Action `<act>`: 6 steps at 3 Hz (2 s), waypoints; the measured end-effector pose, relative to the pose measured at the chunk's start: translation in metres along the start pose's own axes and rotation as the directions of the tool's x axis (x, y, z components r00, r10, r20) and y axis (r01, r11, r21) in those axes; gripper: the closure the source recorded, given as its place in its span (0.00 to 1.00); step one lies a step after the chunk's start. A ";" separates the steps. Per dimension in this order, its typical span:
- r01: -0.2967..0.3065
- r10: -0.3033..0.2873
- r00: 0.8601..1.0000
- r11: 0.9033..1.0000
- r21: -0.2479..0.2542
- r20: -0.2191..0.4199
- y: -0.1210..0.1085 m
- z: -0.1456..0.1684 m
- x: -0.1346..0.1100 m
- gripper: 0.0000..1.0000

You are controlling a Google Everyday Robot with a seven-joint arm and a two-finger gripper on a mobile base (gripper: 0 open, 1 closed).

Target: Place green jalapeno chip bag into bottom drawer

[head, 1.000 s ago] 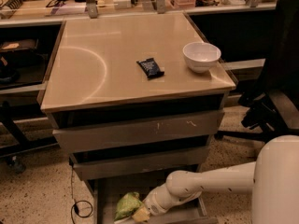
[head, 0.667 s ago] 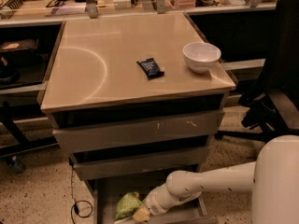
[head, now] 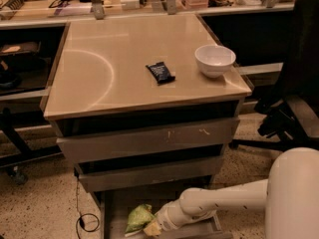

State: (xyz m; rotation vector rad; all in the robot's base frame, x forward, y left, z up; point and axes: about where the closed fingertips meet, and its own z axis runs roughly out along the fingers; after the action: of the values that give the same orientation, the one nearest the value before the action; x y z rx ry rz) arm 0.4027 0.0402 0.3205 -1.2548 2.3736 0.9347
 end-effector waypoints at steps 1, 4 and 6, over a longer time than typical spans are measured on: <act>-0.052 0.051 0.998 0.999 0.017 0.025 -0.014 0.010 0.015 1.00; -0.099 0.098 0.991 0.995 0.002 0.086 -0.039 0.059 0.022 1.00; -0.131 0.132 0.982 0.991 -0.014 0.138 -0.077 0.092 0.029 1.00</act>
Offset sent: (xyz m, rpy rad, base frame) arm 0.0024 -0.0077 -0.0190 0.0072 0.0122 -0.0519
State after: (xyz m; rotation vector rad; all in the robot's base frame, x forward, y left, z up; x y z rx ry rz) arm 0.4452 0.0523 0.2049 -1.0086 2.3683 1.0317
